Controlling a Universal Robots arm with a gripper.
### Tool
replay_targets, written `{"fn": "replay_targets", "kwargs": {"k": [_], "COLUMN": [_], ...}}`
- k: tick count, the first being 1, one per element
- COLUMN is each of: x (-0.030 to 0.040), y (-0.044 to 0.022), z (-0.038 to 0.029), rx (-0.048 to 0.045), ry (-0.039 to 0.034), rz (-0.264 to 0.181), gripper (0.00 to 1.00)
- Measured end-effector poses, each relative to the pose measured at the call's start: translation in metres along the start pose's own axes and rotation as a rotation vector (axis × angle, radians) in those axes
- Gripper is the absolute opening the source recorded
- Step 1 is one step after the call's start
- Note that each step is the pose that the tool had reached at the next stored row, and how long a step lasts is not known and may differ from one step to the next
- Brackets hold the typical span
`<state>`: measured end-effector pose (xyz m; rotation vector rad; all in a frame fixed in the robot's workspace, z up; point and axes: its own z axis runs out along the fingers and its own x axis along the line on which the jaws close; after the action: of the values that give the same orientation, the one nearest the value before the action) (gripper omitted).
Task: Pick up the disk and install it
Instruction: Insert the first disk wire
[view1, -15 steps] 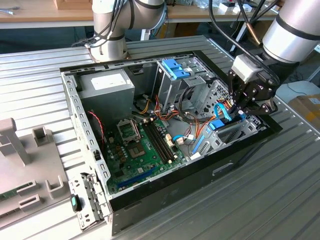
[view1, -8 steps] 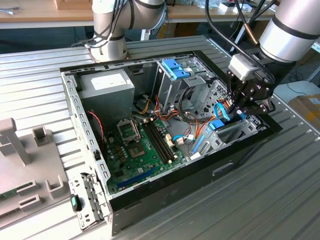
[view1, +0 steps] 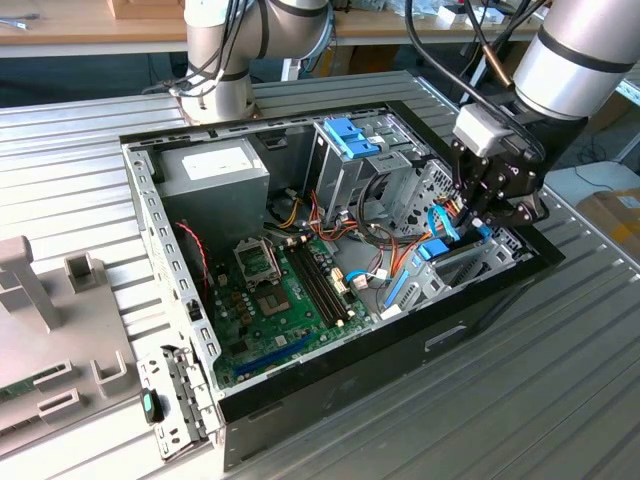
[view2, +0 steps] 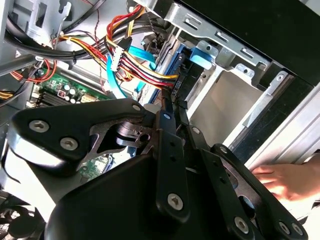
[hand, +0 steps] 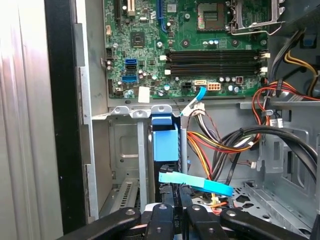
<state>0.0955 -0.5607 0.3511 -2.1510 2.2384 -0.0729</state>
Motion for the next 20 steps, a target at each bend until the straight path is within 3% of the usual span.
{"fn": "replay_targets", "kwargs": {"k": [3,20], "x": [0.0,-0.001], "y": [0.0,0.0003], "z": [-0.0001,0.0032], "rx": [0.0,-0.0001], "ry": [0.0015,0.0028], "rz": [0.018,0.025], "gripper": [0.16,0.16]}}
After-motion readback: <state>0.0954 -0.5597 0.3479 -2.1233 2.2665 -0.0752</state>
